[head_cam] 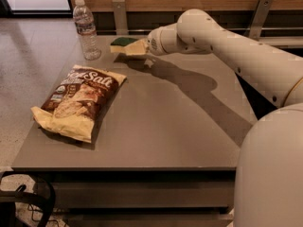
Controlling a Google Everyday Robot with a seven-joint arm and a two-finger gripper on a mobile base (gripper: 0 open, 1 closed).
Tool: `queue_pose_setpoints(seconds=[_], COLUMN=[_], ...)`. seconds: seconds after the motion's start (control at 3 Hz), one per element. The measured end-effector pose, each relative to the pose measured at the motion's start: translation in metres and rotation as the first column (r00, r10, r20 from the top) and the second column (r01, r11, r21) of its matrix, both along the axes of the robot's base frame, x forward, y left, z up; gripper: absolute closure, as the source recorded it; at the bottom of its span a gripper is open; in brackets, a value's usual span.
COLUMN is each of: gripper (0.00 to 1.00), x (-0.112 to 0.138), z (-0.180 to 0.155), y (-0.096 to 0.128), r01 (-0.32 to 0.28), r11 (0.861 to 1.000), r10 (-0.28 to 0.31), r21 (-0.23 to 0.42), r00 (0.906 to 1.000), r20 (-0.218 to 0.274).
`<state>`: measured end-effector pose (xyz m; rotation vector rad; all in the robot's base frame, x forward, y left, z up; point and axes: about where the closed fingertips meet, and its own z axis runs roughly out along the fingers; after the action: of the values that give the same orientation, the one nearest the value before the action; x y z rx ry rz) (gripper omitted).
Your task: Move sponge near water bottle
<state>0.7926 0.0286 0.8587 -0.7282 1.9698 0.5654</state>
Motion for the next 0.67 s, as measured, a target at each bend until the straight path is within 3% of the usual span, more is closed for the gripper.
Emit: queue_pose_setpoints(seconds=[0.67], gripper=[0.20], x=[-0.0004], z=[-0.0030], y=[0.0047], r01=[-0.006], r11=[1.000], r10=[0.006], r21=[0.000], r00=[1.0000], r20=[-0.004])
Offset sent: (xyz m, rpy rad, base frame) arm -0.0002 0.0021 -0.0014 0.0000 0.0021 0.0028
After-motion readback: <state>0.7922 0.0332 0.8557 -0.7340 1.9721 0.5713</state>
